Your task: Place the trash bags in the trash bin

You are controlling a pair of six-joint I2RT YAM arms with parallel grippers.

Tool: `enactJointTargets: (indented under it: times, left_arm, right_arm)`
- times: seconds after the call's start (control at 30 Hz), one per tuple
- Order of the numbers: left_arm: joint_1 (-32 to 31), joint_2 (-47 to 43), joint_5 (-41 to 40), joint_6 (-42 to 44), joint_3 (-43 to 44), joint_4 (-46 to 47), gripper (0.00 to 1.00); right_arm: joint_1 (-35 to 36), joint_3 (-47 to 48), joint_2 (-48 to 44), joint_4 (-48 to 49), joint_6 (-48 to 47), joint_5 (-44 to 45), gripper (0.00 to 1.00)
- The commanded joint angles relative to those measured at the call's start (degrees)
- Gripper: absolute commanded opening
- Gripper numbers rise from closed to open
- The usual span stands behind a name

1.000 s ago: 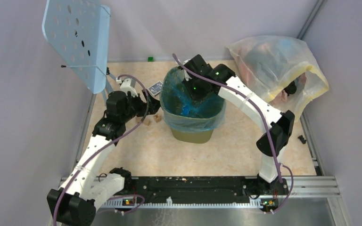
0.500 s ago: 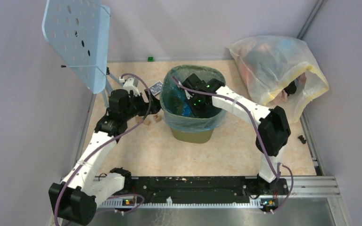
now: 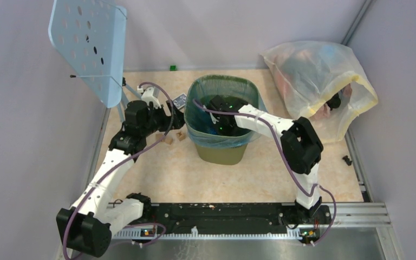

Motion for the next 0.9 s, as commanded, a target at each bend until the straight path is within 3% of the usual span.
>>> enactJointTargets:
  times: [0.0,0.4,0.87]
  left_arm:
    - [0.15,0.13,2.3,-0.02,2.75,2.13,0.89]
    - [0.23,-2.2,-0.76,-0.9,5.99,-0.79,0.9]
    - [0.24,0.07,1.03,-1.26,7.36,-0.13,0.9]
  right_arm:
    - [0.7,-0.08,0.15,2.52,-0.47,-1.1,0.0]
    - [-1.58,-5.22,0.44,6.88,-0.73,-4.75,0.0]
    - [-1.79,-4.32,-0.51,6.72,-0.67,-4.98,0.0]
